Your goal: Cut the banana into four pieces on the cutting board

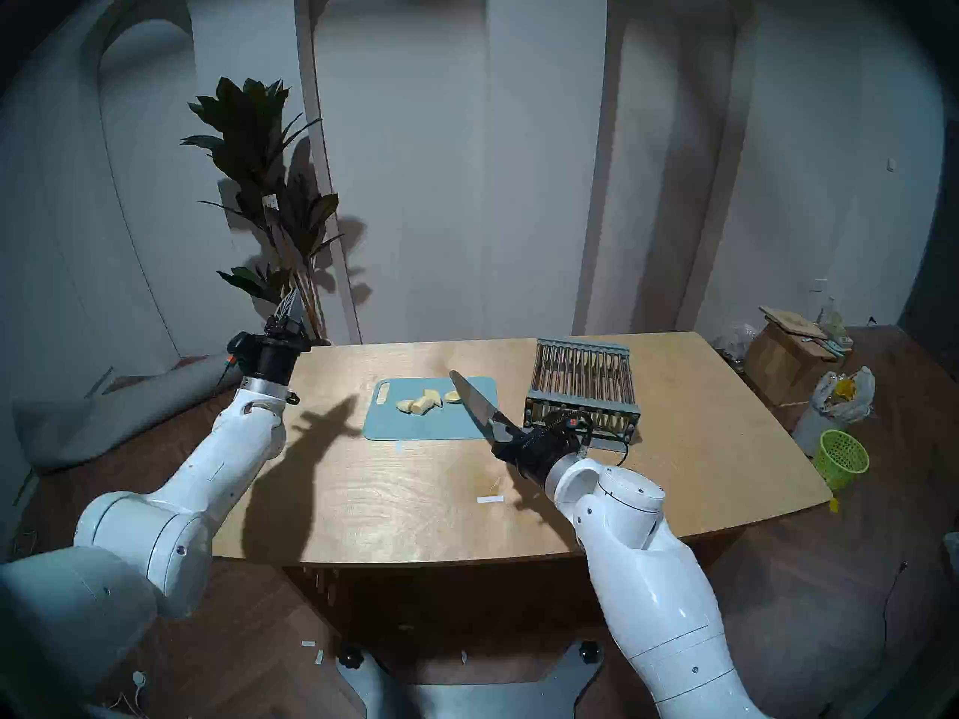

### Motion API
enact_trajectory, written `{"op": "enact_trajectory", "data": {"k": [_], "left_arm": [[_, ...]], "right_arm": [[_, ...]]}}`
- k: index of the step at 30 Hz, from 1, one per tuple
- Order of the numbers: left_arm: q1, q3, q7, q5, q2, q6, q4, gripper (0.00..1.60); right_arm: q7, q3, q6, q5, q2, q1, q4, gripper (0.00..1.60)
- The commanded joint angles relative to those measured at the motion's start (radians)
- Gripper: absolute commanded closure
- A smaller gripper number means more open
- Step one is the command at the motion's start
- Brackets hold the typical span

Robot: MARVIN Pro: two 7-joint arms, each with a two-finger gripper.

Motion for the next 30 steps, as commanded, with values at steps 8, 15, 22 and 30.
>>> {"op": "enact_trajectory", "data": {"k": [8, 15, 22, 30], "left_arm": [[-0.078, 0.081, 0.02, 0.104, 0.04, 0.03, -0.106, 0.0], [-0.088, 0.135, 0.037, 0.174, 0.059, 0.057, -0.118, 0.0], [-0.093, 0.181, 0.06, 0.24, 0.082, 0.094, -0.13, 0.0], [-0.124, 0.218, 0.104, 0.3, 0.1, 0.155, -0.139, 0.0]], "right_arm": [[0.002, 0.003, -0.031, -0.062, 0.045, 0.022, -0.119, 1.6], [0.002, 0.006, -0.043, -0.1, 0.069, 0.037, -0.172, 1.6], [0.0, 0.018, -0.054, -0.147, 0.1, 0.054, -0.236, 1.6], [-0.005, 0.039, -0.057, -0.191, 0.13, 0.058, -0.298, 1.6]]}}
